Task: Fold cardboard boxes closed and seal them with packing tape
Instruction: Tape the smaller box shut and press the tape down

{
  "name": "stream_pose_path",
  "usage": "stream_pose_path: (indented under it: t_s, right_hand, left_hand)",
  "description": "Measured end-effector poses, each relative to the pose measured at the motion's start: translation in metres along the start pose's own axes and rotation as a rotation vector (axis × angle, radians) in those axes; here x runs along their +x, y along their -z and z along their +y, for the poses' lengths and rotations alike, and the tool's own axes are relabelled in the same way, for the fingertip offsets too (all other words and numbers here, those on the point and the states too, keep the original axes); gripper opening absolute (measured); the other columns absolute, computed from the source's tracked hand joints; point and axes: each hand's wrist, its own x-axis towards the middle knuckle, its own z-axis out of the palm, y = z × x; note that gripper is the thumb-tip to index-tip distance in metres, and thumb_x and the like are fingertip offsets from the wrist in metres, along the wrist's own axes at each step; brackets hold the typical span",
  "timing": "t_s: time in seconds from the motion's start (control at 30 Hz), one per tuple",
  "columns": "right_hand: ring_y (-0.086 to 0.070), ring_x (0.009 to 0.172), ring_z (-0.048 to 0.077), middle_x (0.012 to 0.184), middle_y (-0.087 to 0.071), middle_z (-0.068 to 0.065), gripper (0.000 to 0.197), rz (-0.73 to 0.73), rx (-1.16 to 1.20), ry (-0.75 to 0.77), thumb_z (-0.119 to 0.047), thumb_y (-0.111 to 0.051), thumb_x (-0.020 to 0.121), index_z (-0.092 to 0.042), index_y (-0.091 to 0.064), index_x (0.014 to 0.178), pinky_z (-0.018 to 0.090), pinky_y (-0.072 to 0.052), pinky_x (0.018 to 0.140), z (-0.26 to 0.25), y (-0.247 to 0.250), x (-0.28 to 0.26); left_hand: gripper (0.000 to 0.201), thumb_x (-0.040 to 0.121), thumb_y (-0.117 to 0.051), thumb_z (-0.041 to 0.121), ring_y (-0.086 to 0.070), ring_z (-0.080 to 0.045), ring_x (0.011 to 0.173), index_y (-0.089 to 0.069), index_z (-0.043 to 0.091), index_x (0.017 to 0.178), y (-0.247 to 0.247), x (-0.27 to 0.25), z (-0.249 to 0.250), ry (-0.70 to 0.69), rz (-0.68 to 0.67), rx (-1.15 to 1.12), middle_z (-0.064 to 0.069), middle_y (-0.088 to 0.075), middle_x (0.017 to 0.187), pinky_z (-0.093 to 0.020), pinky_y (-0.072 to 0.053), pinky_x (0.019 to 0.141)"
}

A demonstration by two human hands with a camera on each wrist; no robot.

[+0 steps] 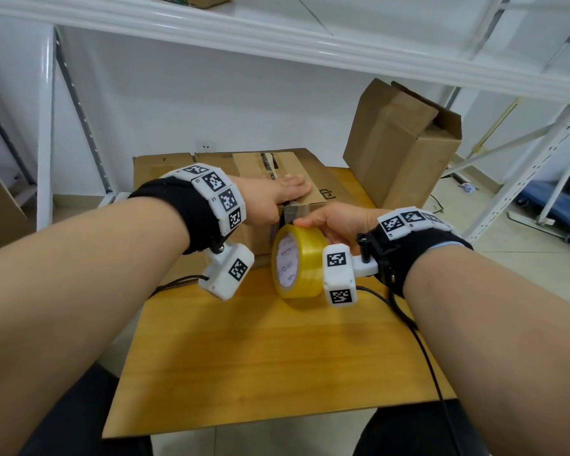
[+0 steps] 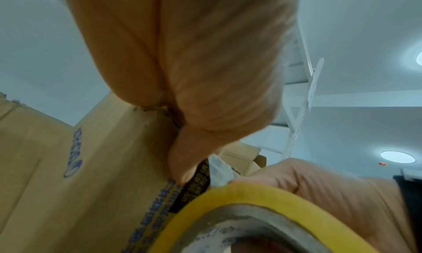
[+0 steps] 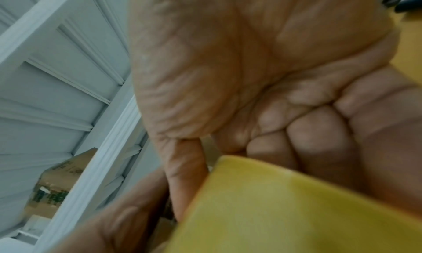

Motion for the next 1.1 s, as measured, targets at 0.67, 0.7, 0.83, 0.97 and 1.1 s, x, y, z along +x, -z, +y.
stream_pose_path:
  t_s: [0.67,0.7,0.83,0.97,1.1]
  right_hand:
    - [-0.064,0.051,0.022,0.075,-0.065,0.011,0.024,0.128,0.04,0.071,-0.024,-0.064,0.096,-0.007,-0.064,0.113,0.029,-0.055,0.045,0.004,-0.007,0.014]
    - [-0.064,0.049,0.022,0.074,-0.064,0.01,0.023,0.126,0.034,0.073,-0.024,-0.063,0.097,-0.007,-0.063,0.113,0.028,-0.054,0.045,0.004,-0.007,0.014]
    - [-0.064,0.061,0.025,0.086,-0.066,0.014,0.03,0.121,0.005,0.084,-0.028,-0.059,0.1,-0.005,-0.064,0.118,0.032,-0.056,0.055,0.002,-0.009,0.014]
    - [-0.063,0.091,0.035,0.105,-0.064,0.017,0.042,0.111,-0.008,0.113,-0.036,-0.058,0.101,-0.006,-0.059,0.13,0.046,-0.057,0.084,0.0,-0.013,0.016]
    - [-0.058,0.123,0.044,0.131,-0.062,0.024,0.052,0.031,0.075,0.107,-0.046,-0.056,0.099,-0.007,-0.058,0.135,0.058,-0.042,0.11,0.005,-0.017,0.016]
  left_hand:
    - [0.062,0.101,-0.048,0.038,-0.01,-0.011,0.15,-0.023,0.025,0.156,0.005,0.003,0.005,0.018,0.116,-0.156,0.007,-0.012,0.164,-0.028,-0.006,0.119]
    - [0.062,0.1,-0.05,0.041,-0.012,-0.011,0.15,-0.026,0.026,0.155,0.001,0.004,0.005,0.017,0.146,-0.157,0.008,-0.014,0.163,-0.028,-0.008,0.119]
    - [0.059,0.096,-0.055,0.043,-0.022,-0.012,0.148,-0.037,0.03,0.15,-0.009,0.008,0.004,0.023,0.285,-0.121,0.01,-0.026,0.16,-0.032,-0.017,0.119]
    - [0.056,0.096,-0.058,0.041,-0.026,-0.012,0.146,-0.041,0.03,0.148,-0.004,0.009,-0.001,0.01,0.275,-0.159,0.011,-0.03,0.158,-0.031,-0.02,0.117]
    - [0.056,0.095,-0.059,0.04,-0.025,-0.01,0.146,-0.042,0.031,0.148,-0.002,0.011,-0.008,0.019,0.268,-0.188,0.013,-0.03,0.158,-0.03,-0.018,0.117]
